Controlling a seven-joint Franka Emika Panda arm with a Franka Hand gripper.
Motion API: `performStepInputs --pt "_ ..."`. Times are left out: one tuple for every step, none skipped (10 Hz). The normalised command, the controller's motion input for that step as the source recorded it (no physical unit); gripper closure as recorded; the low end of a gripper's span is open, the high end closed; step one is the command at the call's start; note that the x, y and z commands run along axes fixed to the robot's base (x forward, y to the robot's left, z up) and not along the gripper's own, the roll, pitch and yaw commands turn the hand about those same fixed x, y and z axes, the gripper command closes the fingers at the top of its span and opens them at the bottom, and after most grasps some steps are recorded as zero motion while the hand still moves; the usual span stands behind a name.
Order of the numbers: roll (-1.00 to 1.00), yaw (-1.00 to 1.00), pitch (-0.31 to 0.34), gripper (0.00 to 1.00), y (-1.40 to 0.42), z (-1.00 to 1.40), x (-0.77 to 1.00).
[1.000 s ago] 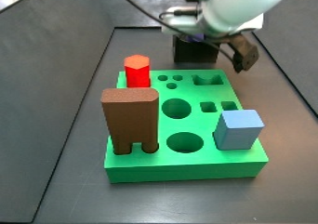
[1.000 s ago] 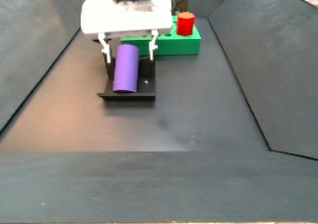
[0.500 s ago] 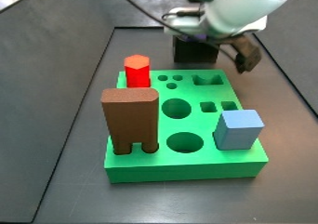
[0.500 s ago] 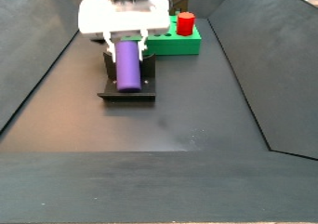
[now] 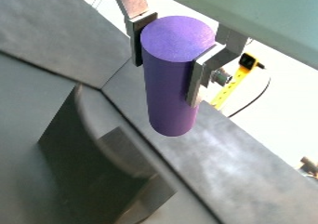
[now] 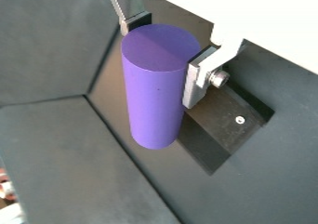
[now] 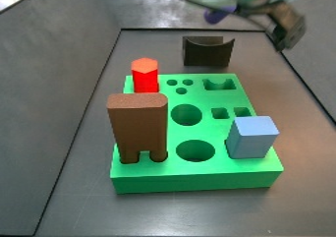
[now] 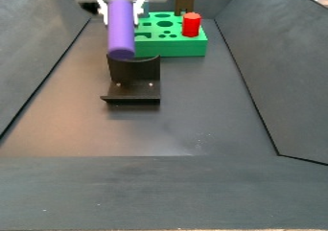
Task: Pick up the round object. Move up. Place the round object on the fixture. Regrasp the round object. Move to above the board. Insert the round object.
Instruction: Move to above the board.
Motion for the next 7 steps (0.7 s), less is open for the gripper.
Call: performStepInputs --pt "0.06 -0.05 0.028 1.00 -0.20 1.00 0.15" --pt "0.05 -0.05 0.059 1.00 -0.20 1.00 0.15" --pt "0.04 -0.03 0.098 1.00 -0.19 1.00 0.15" --pt "0.03 -0.01 0.126 1.00 -0.19 1.00 0.15" --pt "0.03 0.01 0.148 1.00 -0.19 1.00 0.14" --pt "0.01 0.03 0.160 1.00 -0.18 1.00 0.14" --pt "0.00 0.07 0.170 1.00 -0.17 1.00 0.14"
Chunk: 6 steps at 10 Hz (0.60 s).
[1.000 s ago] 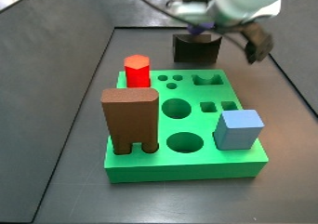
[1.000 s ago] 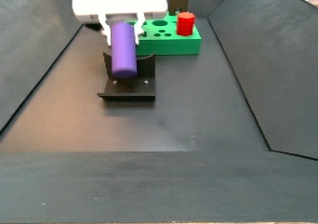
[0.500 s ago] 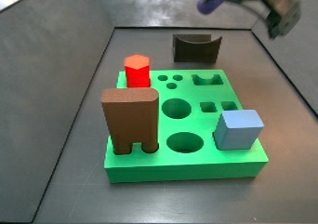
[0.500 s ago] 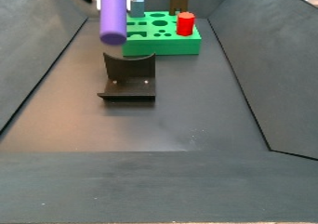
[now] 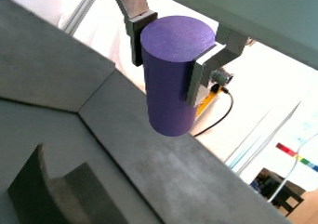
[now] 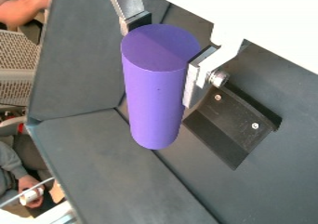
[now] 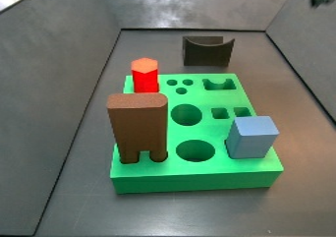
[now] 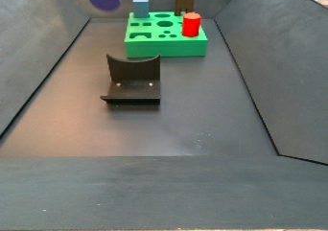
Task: Pick up the round object. Move up. Place the round object on the fixture. Regrasp the round object. Move to above the board. Insert the round object.
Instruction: Move to above the board.
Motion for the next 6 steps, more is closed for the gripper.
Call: performStepInputs --pt "-0.01 0.09 0.169 1.00 -0.17 1.00 0.13" --pt "-0.01 0.11 0.158 1.00 -0.16 1.00 0.13" --pt "-0.02 0.13 0.141 1.00 -0.15 1.00 0.12" --pt "-0.02 0.14 0.122 1.00 -0.14 1.00 0.11" --pt "-0.03 0.14 0.107 1.00 -0.13 1.00 0.11" --pt "-0.03 0.14 0.091 1.00 -0.12 1.00 0.11"
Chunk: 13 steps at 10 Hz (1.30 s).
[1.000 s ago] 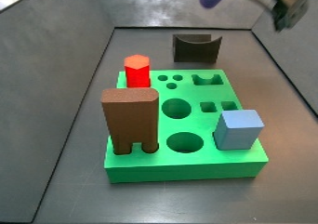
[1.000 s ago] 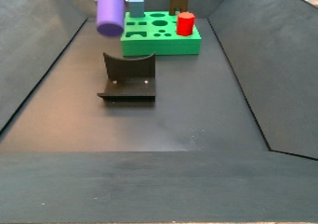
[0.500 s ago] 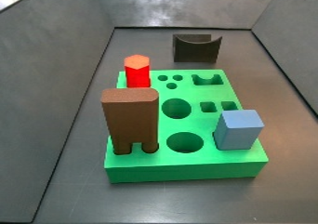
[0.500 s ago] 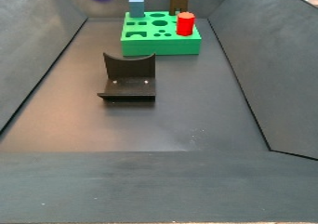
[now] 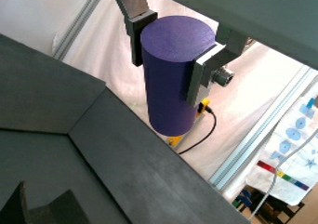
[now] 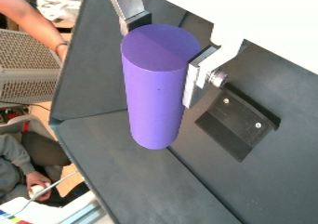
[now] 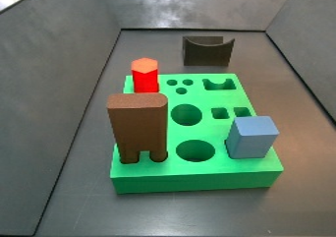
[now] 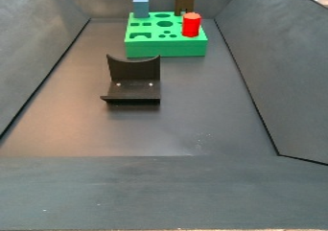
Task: Pick up the round object. Move up. Place the round object on the fixture. Regrasp the round object. Move to above the board. Insert the round object.
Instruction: Move to above the board.
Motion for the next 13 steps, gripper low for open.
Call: performStepInputs --pt "-0.02 0.14 0.078 1.00 -0.11 1.00 0.10" --pt "-0.01 0.13 0.061 1.00 -0.08 0.83 0.08" --pt "0.00 0.12 0.049 1.00 -0.06 0.67 0.06" --pt "0.01 0.10 0.039 1.00 -0.05 0.46 0.05" --pt "0.01 0.09 0.037 1.00 -0.04 0.35 0.04" --pt "-1.00 -0.11 -0.008 1.00 -0.84 -0.20 -1.00" --pt "-1.00 -0.11 -0.007 1.00 -0.83 -0.23 -1.00" --pt "-1.00 -0.10 -0.044 1.00 -0.76 -0.20 -1.00" --pt "-1.00 -0.10 -0.065 1.00 -0.70 -0.22 -1.00" --pt "-1.00 -0.10 -0.080 1.00 -0.67 -0.21 -1.00" --pt "-1.00 -0.10 -0.088 1.00 -0.63 -0.20 -1.00" --pt "-1.00 -0.10 -0.096 1.00 -0.58 -0.20 -1.00" --pt "-1.00 -0.10 -0.101 1.00 -0.47 -0.16 -0.89"
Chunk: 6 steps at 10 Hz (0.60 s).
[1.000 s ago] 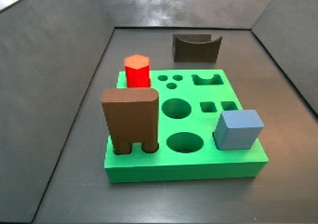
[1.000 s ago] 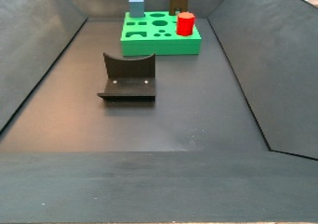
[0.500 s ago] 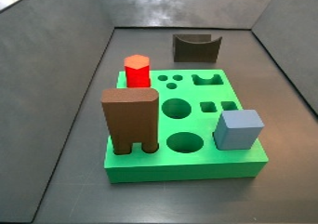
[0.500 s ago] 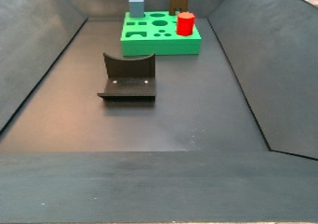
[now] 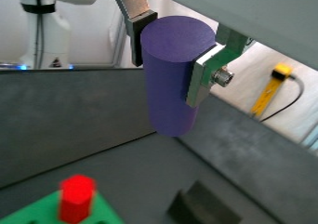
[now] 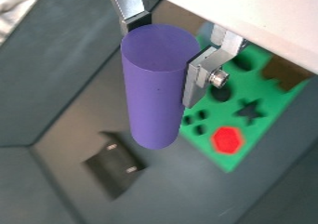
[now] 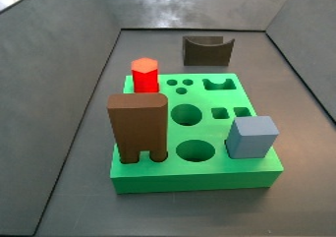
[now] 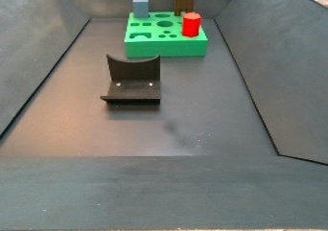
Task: Pick up the round object. Move up. Place the round object on the fixture. Regrasp the round object. Move to above the board. Insert the round object.
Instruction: Move to above the board.
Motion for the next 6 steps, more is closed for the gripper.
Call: performStepInputs --pt "-1.00 -0.10 -0.104 1.00 -0.28 -0.11 -0.62" --pt "-1.00 -0.11 -0.097 1.00 -0.11 -0.05 -0.33" --pt "-1.00 -0.11 -0.089 1.00 -0.07 -0.04 -0.24" --pt "-1.00 -0.11 -0.077 1.00 -0.01 -0.02 -0.11" --pt "-0.93 -0.10 -0.073 1.00 0.01 -0.01 -0.09" --pt "-0.61 -0.06 -0.058 1.00 0.02 -0.01 -0.07"
